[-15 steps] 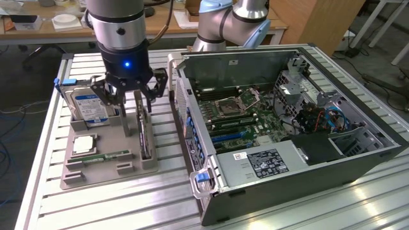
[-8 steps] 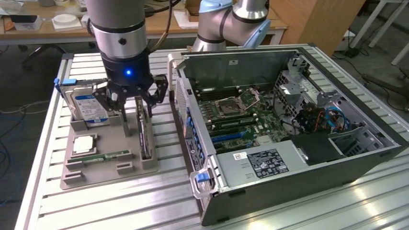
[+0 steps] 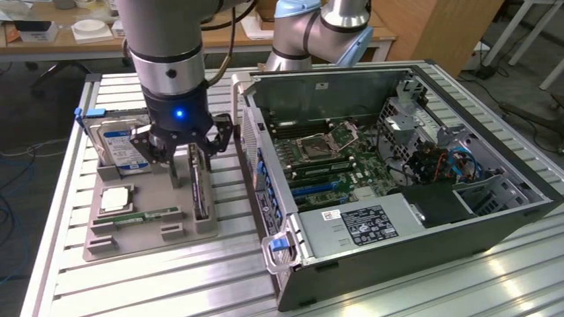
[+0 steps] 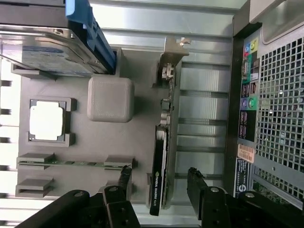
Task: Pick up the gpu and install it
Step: 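Pick up the gpu and move the gpu toward the slot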
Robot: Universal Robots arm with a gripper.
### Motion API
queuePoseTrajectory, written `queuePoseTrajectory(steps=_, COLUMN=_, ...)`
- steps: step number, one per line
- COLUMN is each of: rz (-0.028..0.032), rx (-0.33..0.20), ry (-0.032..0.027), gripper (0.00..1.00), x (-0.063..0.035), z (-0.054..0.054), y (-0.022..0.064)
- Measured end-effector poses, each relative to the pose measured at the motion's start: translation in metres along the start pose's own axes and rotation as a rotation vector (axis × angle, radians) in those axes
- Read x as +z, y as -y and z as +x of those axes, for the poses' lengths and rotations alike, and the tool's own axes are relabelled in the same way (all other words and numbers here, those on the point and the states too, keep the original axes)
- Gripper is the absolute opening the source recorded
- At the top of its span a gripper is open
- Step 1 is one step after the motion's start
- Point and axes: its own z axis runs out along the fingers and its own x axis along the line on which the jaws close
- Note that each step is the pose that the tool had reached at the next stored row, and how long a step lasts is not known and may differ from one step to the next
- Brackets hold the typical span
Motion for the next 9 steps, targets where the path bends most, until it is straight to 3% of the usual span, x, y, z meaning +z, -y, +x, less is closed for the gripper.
queuePoseTrajectory(steps=9, rz=0.0007, rx=0.047, ry=0.0022, gripper=0.59, x=0.0163, z=-0.003, y=0.0008)
